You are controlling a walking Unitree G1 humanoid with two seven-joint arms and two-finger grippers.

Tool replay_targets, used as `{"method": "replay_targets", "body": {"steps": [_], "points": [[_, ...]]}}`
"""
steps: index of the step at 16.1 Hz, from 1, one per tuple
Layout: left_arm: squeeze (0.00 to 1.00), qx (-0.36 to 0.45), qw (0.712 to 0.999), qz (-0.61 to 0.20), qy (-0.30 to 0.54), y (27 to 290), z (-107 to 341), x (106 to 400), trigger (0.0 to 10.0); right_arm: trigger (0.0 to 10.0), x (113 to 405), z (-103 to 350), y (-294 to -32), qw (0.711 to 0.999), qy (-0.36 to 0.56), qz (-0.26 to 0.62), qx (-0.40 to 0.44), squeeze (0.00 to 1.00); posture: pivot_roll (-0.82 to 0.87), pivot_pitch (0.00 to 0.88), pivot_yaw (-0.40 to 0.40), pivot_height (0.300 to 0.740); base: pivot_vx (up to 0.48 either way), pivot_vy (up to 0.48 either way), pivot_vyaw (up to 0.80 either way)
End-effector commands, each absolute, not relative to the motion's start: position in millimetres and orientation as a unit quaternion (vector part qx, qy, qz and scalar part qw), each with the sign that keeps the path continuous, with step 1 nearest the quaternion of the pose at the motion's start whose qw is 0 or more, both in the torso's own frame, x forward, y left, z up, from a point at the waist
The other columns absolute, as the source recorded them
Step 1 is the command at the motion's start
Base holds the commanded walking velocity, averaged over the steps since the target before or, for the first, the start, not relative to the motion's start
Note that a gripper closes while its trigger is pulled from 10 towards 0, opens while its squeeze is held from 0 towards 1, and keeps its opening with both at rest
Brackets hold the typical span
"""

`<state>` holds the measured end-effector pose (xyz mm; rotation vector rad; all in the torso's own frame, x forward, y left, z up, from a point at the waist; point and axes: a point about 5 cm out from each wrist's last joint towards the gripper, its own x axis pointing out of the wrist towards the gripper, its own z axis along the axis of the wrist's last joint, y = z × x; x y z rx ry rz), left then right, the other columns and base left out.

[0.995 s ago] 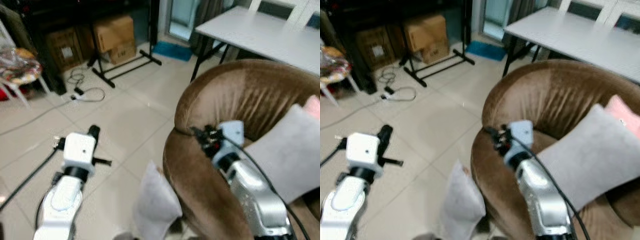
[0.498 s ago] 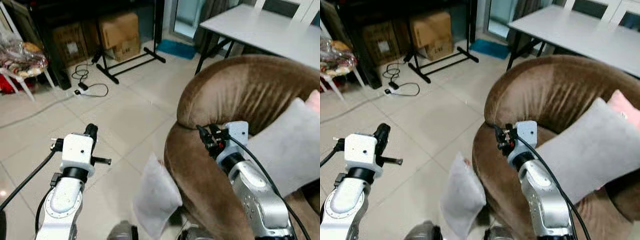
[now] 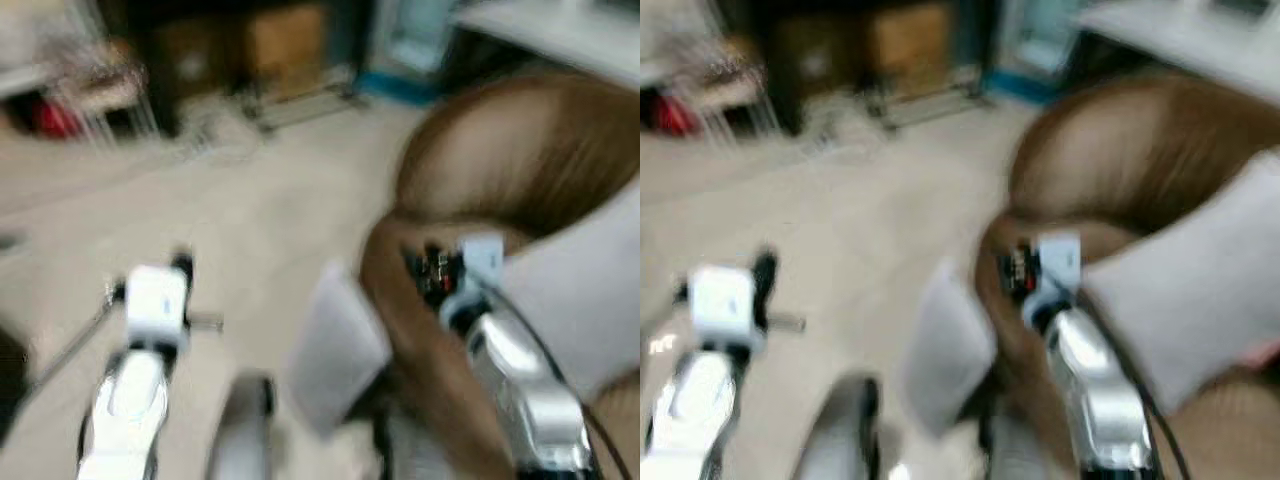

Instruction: Move the pillow to the sofa from floor

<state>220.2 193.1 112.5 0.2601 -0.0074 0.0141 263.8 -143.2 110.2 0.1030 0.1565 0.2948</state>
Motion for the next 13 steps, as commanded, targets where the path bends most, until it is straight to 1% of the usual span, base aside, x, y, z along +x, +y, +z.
{"method": "replay_targets", "body": {"steps": [1, 7, 8, 11, 13], "points": [[0.0, 0.133, 0.991, 0.011, -0.025, 193.4, 121.8, 224.1, 10.0, 10.0, 263.1, 108.8, -139.5, 0.983, 0.086, 0.157, 0.046, 0.0, 0.03, 0.082, -0.05, 0.565, 0.0, 0.0, 0.0], [0.0, 0.121, 0.992, 0.014, -0.027, 196.6, 122.1, 222.6, 10.0, 10.0, 264.9, 109.7, -141.8, 0.985, 0.087, 0.146, 0.021, 0.0, 0.03, 0.084, -0.049, 0.56, 0.0, 0.0, 0.0], [0.0, 0.121, 0.992, 0.014, -0.027, 197.1, 122.5, 222.8, 10.0, 10.0, 266.9, 111.4, -143.2, 0.987, 0.084, 0.135, 0.019, 0.0, 0.03, 0.084, -0.049, 0.56, 0.251, 0.0, 0.0], [0.0, 0.12, 0.992, 0.011, -0.027, 197.3, 122.8, 222.4, 10.0, 10.0, 266.8, 110.7, -143.1, 0.987, 0.088, 0.132, 0.026, 0.0, 0.03, 0.084, -0.044, 0.56, 0.264, 0.0, 0.58], [0.0, 0.12, 0.992, 0.01, -0.027, 197.3, 122.7, 222.8, 10.0, 10.0, 266.3, 109.6, -142.1, 0.986, 0.091, 0.136, 0.029, 0.0, 0.03, 0.083, -0.043, 0.56, 0.262, 0.0, 0.0]]}}
